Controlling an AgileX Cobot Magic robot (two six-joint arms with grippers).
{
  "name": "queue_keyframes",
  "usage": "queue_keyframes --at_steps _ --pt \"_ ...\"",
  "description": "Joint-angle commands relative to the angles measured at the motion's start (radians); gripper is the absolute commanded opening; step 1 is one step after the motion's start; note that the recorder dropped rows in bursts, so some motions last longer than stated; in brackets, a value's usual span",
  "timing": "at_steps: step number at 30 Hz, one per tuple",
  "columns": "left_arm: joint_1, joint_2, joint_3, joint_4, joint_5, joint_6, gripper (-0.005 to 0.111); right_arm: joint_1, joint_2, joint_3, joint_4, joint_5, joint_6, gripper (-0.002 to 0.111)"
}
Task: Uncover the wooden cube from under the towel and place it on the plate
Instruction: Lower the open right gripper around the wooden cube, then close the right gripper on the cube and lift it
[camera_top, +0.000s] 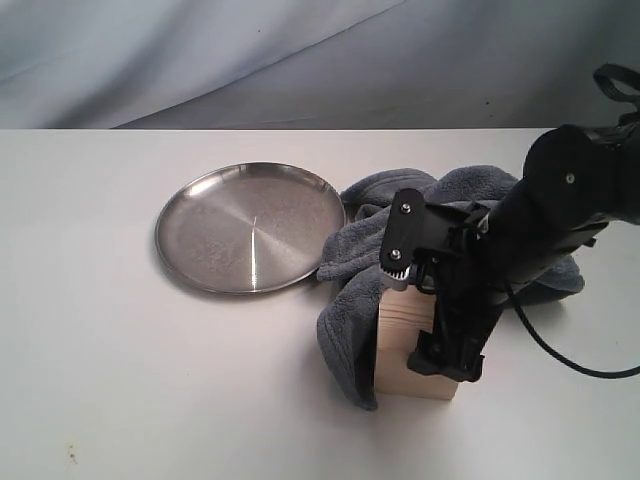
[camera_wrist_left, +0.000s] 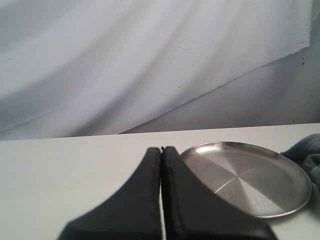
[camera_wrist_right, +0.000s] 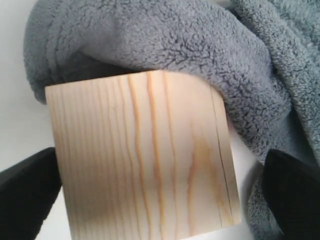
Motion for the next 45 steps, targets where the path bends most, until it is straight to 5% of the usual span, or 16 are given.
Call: queue_keyframes --at_steps 1,8,27,30,38,45 --pt "0.002 -0.004 0.004 -0.002 -0.011 -0.002 0.0 0.002 0.034 0.001 -0.008 -0.028 -0.007 0.105" --pt "0.002 -0.004 0.004 -0.002 -0.011 -0.002 0.0 0.002 0.034 0.001 0.153 0.013 -0.003 0.105" --pt "0.002 -0.004 0.004 -0.002 -0.011 -0.002 0.0 0.002 0.03 0.001 0.135 0.063 0.06 0.105" --pt "0.002 -0.004 0.004 -0.002 -0.011 -0.002 0.0 0.002 0.03 0.001 0.135 0.065 0.06 0.099" --pt "0.002 -0.004 0.004 -0.002 -0.011 -0.002 0.0 0.002 0.03 0.001 0.13 0.062 0.06 0.055" --pt "0.002 -0.004 0.004 -0.002 -0.011 -0.002 0.0 0.002 0.03 0.001 0.183 0.084 0.06 0.049"
